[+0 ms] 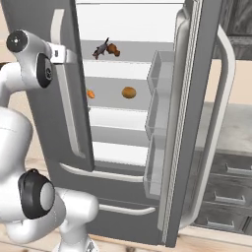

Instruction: Gather the carrot and potato from the fridge and place them on a tray on the dining counter. Then gather the fish and chicken drumstick from the fridge and place them on the other tray.

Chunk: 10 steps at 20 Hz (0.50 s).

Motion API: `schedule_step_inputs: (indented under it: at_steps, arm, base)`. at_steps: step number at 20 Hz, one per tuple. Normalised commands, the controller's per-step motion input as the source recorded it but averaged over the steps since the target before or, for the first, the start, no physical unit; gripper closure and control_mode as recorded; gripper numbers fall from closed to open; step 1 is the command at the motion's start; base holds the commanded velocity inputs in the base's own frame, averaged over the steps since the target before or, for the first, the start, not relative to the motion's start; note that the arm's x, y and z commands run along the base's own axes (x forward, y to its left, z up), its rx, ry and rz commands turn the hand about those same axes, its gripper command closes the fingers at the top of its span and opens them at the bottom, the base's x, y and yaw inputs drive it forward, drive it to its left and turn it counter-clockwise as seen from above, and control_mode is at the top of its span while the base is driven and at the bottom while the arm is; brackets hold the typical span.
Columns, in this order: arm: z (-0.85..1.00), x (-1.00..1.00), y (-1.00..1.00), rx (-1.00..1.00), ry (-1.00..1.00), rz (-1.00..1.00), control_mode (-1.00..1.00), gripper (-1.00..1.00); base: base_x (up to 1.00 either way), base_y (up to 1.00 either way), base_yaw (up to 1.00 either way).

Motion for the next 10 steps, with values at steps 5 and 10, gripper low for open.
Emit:
schedule_step_inputs:
  at_steps: [5,10]
  arm:
    - [0.0,-0.87,0.98,0.0,0.0,0.13,-1.0,1.0]
    - [0.0,-0.82,0.92,0.0,0.01,0.14,-1.0,1.0]
  base:
    - [0.0,0.0,0.0]
    - [0.0,0.0,0.0]
